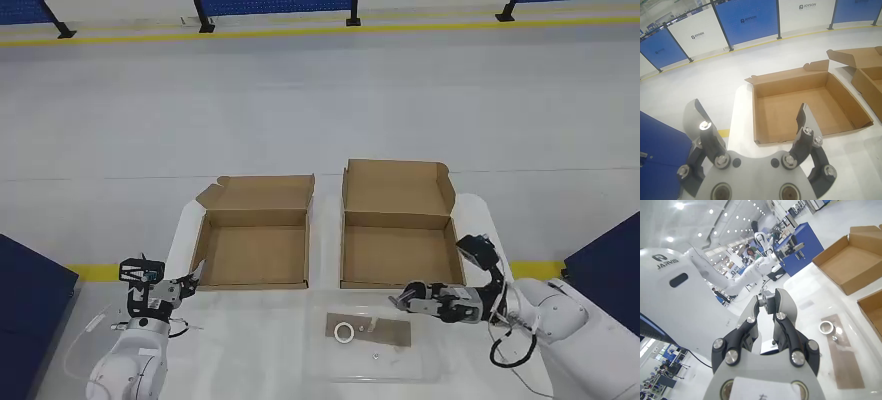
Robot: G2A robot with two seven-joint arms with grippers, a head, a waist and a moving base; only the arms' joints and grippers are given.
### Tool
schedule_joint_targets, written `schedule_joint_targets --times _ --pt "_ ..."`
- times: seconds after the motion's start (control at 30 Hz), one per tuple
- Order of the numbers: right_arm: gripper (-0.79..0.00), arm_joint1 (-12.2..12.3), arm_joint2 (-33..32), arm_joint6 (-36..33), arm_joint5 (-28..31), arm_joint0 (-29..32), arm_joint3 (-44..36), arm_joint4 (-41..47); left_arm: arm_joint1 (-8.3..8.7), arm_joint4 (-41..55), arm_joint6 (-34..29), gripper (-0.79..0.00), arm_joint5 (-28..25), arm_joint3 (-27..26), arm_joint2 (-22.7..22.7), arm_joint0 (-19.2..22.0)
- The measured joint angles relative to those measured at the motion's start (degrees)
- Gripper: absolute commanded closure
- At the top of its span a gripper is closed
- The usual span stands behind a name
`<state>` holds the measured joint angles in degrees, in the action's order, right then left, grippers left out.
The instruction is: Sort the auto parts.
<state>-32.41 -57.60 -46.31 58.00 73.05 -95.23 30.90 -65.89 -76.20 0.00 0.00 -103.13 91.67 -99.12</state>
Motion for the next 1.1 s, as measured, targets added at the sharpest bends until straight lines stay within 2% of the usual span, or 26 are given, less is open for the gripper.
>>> schedule_joint_targets --times 0.13,0.43,0.6,0.83,1.1 --pt "0.0 0.69 0.99 0.0 0.0 -0.61 -1.01 4.3 0.0 0.0 0.0 -0.785 0.0 0.0 0.0 0.0" --pt "0.0 0.5 1.17 0.68 -0.49 -0.35 -1.95 4.77 0.0 0.0 0.0 -0.785 0.0 0.0 0.0 0.0" --pt "0.0 -0.13 2.2 -0.22 -0.15 -0.56 -7.46 14.75 0.0 0.0 0.0 -0.785 0.0 0.0 0.0 0.0" --pt "0.0 -0.7 2.08 -4.16 -4.17 -3.59 -12.81 27.86 0.0 0.0 0.0 -0.785 0.0 0.0 0.0 0.0" --pt "0.0 -0.96 2.03 -3.6 -4.56 -3.5 -13.47 28.86 0.0 0.0 0.0 -0.785 0.0 0.0 0.0 0.0"
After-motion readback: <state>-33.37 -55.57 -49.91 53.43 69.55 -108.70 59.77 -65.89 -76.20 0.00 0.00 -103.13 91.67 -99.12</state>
